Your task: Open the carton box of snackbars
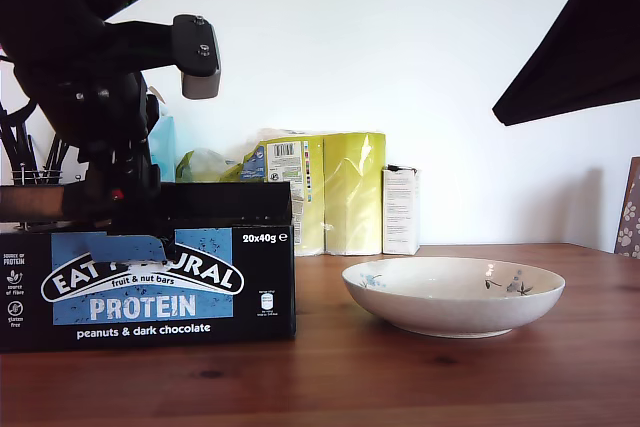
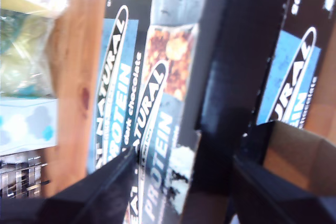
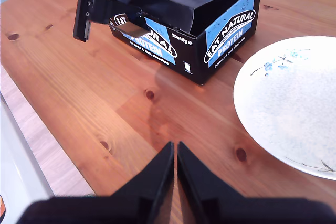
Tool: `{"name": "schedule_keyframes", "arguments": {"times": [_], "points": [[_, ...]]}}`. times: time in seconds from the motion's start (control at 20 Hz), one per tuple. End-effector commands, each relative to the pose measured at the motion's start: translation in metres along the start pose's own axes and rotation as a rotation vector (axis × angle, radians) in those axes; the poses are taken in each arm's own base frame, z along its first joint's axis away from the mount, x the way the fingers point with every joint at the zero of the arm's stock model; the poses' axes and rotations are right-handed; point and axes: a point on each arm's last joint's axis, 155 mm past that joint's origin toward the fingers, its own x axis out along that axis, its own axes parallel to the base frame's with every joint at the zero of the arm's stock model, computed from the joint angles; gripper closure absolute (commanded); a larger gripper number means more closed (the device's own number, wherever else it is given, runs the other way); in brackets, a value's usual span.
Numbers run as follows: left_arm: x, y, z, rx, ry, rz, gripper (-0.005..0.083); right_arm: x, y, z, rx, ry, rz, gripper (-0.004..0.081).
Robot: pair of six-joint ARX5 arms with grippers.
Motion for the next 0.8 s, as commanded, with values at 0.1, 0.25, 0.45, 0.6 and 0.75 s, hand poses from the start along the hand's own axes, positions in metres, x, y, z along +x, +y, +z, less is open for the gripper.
{"name": "schedule_keyframes", "arguments": {"times": [0.1, 0.25, 0.45, 0.6, 0.75], "points": [[-0.019, 0.02, 0.001, -0.008, -0.027, 0.079, 0.0365, 0.001, 0.002, 0.002, -0.01, -0.006, 0.007, 0.0783], [-0.036, 0.041, 0.01, -0.042, -0.082, 0.144, 0.037, 0.001, 0.002, 0.002, -0.01, -0.006, 0.007, 0.0783], [-0.044, 0.049, 0.016, -0.059, -0.12, 0.164, 0.0574, 0.001, 0.002, 0.002, -0.01, -0.006, 0.008, 0.0783], [-0.043, 0.053, 0.024, -0.072, -0.158, 0.17, 0.0691, 0.001, 0.002, 0.001, -0.009, -0.005, 0.008, 0.0783], [-0.045, 0.061, 0.03, -0.038, -0.188, 0.198, 0.0798, 0.001, 0.002, 0.0, -0.007, 0.0, 0.008, 0.0783]]}}
